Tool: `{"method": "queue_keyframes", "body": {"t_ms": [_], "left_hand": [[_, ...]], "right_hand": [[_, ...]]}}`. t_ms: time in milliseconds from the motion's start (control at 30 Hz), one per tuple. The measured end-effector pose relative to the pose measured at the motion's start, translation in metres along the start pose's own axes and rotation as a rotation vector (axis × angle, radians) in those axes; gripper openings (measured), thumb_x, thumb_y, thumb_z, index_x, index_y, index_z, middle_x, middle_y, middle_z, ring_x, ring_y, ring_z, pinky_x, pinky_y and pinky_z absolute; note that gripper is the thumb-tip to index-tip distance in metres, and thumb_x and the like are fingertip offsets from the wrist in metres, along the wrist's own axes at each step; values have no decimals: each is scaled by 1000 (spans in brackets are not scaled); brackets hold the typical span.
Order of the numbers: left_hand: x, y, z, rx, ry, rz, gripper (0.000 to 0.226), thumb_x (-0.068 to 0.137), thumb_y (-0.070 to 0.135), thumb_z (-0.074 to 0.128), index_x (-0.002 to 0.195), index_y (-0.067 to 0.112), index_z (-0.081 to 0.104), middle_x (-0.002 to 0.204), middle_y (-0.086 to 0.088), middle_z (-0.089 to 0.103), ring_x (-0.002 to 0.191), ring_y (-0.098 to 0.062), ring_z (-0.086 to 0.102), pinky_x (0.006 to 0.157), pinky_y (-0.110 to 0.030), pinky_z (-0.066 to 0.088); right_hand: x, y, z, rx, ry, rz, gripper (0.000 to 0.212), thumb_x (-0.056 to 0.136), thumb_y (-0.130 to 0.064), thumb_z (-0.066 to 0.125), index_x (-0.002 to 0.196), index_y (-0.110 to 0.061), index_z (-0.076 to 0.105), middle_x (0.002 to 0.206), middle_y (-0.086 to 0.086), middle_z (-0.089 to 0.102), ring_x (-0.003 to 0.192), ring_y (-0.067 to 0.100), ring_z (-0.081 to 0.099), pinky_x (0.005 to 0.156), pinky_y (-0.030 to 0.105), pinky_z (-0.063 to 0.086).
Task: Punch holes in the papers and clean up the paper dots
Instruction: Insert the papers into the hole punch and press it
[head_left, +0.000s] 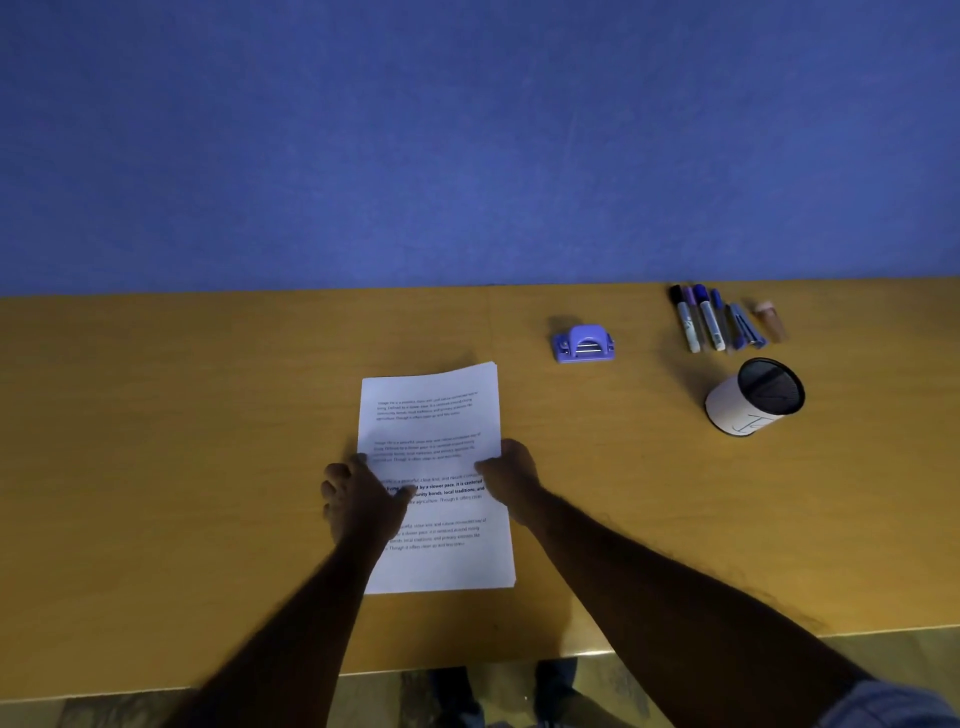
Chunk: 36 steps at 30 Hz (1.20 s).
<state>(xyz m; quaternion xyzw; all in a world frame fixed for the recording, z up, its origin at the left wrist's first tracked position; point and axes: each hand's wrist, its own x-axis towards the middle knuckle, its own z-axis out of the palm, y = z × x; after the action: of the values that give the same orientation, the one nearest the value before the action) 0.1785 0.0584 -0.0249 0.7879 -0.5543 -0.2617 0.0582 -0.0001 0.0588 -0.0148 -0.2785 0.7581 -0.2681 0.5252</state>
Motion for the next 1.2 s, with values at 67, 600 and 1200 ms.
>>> {"method": "queue_keyframes", "body": {"t_ms": [67, 600, 1200], "left_hand": [[0, -2, -1, -5, 6, 14, 86, 71, 48, 79, 136, 11, 37, 135, -17, 39, 126, -36, 41, 99, -51, 44], [-29, -20, 5, -1073, -12, -149, 44, 97, 30, 54, 128, 0, 50, 120, -19, 60, 103, -28, 57, 79, -38, 46], [-60, 62, 52, -1172, -176, 61, 51, 91, -14, 48, 140, -4, 38, 138, -26, 50, 123, -38, 52, 103, -53, 44]], "right_hand": [[-1, 0, -1, -12, -11, -46, 16, 86, -6, 52, 93, -19, 60, 102, 5, 66, 93, 24, 65, 85, 44, 58], [-9, 30, -61, 628, -6, 2, 36, 90, 10, 56, 126, 6, 57, 125, 22, 64, 115, 42, 60, 101, 59, 46], [-19, 58, -129, 817, 18, -103, 41, 89, -6, 64, 129, -10, 58, 126, 13, 66, 115, 37, 62, 94, 54, 53]]}}
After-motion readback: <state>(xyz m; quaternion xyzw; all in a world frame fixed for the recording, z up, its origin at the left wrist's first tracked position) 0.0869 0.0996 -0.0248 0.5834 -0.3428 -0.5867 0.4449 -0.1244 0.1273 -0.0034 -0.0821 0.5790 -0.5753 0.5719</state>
